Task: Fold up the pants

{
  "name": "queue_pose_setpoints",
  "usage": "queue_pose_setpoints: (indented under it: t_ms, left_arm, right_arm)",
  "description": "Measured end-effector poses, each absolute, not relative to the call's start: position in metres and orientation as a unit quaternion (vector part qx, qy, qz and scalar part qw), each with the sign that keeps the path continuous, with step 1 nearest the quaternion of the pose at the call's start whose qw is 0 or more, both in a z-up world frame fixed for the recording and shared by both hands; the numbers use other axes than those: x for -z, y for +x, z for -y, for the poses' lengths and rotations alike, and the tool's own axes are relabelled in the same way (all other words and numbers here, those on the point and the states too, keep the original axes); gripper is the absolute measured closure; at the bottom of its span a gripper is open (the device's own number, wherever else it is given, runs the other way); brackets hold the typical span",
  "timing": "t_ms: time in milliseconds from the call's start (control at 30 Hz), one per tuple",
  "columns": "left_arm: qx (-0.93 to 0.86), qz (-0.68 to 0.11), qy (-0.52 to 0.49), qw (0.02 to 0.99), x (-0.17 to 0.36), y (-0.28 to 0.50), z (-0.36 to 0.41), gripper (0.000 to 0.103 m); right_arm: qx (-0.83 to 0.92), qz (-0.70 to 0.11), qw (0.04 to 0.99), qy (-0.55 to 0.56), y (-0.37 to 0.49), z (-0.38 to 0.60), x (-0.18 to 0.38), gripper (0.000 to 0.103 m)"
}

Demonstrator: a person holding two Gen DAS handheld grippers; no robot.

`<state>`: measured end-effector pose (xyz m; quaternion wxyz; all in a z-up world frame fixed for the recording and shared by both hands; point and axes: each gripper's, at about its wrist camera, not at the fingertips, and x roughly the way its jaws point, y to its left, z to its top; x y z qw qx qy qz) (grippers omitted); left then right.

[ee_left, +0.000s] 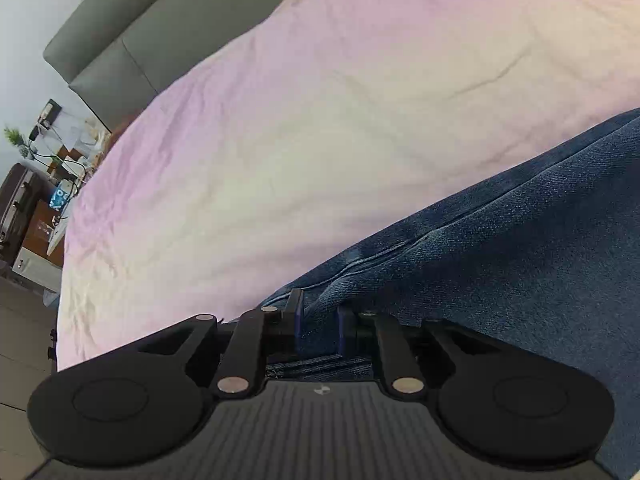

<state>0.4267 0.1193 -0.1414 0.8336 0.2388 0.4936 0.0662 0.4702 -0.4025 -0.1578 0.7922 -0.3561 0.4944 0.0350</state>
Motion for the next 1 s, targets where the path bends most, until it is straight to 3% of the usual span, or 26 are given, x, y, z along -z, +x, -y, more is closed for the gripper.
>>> queue_pose_setpoints:
  t_ms: [233,533,800,900,933,967,1000]
  left_arm:
    - [-0.060,-0.519,0.230,0.821,0.181,0.438,-0.130,0.086]
    - [-0.062,-0.473,0.230,0.848,0.141,0.411,-0.132,0.086]
    - [-0.084,-0.493,0.239,0.832,0.179,0.427,-0.112,0.085]
    - [-0.090,-0.484,0.261,0.830,0.176,0.423,-0.107,0.073]
    - [-0.091,-0.480,0.264,0.831,0.175,0.423,-0.107,0.063]
    - [-0.093,-0.473,0.262,0.836,0.169,0.418,-0.108,0.046]
    - [-0.099,-0.467,0.253,0.842,0.161,0.412,-0.110,0.039]
  right_arm:
    - [-0.063,-0.526,0.762,-0.373,0.504,0.400,0.212,0.101]
    - [-0.073,-0.515,0.761,-0.387,0.498,0.406,0.193,0.101]
    - [-0.048,-0.517,0.762,-0.386,0.499,0.405,0.203,0.099]
    - [-0.043,-0.517,0.769,-0.373,0.499,0.408,0.200,0.091]
    - [-0.040,-0.518,0.772,-0.365,0.498,0.409,0.196,0.085]
    - [-0.033,-0.517,0.779,-0.354,0.498,0.415,0.190,0.070]
    - [-0.029,-0.516,0.786,-0.339,0.497,0.420,0.183,0.060]
